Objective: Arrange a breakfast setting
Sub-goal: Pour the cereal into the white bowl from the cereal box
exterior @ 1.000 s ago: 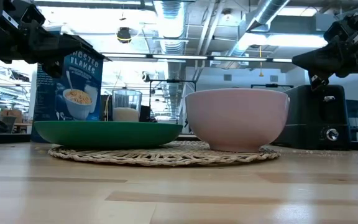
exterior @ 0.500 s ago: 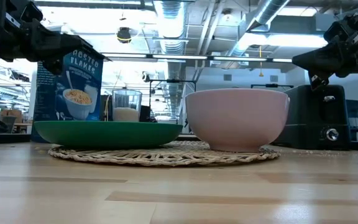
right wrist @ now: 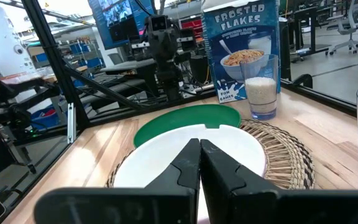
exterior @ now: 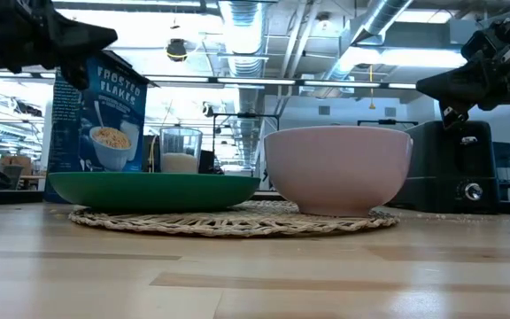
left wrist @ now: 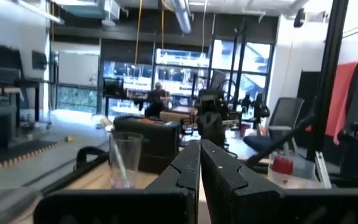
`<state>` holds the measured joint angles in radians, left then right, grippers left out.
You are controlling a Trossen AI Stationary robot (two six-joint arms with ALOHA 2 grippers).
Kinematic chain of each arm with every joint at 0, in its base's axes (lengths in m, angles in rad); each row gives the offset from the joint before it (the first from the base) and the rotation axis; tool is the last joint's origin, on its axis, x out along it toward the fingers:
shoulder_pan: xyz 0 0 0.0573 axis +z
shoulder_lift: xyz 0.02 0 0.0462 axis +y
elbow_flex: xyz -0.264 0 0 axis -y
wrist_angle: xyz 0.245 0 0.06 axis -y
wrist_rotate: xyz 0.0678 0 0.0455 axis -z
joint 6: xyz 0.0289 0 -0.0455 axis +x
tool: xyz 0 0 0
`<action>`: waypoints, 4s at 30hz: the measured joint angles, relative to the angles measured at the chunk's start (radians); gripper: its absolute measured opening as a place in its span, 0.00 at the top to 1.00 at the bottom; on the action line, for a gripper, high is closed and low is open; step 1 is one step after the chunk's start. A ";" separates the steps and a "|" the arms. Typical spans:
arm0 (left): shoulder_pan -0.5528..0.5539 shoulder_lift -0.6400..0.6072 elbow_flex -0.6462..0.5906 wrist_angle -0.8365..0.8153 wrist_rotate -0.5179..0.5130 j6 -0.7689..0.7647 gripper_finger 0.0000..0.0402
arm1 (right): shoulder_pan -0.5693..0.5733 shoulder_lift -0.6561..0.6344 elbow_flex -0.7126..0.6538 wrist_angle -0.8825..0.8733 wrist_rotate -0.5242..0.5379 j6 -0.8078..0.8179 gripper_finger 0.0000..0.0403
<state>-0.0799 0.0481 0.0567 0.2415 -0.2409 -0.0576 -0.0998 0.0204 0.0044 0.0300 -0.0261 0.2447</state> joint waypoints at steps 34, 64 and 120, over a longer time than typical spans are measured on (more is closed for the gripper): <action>0.298 0.793 1.201 -0.949 -0.573 -0.054 0.47 | 0.000 0.000 0.000 0.000 0.000 0.000 0.91; 0.879 1.351 1.558 -1.814 -0.052 -0.191 0.37 | 0.000 0.000 0.000 0.000 0.000 0.000 0.91; 0.810 1.297 1.646 -1.818 -0.347 -0.006 1.00 | 0.000 0.000 0.000 0.000 0.000 0.000 0.91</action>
<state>0.7300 1.3453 1.7025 -1.5762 -0.5878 -0.0640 -0.0995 0.0200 0.0048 0.0301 -0.0261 0.2447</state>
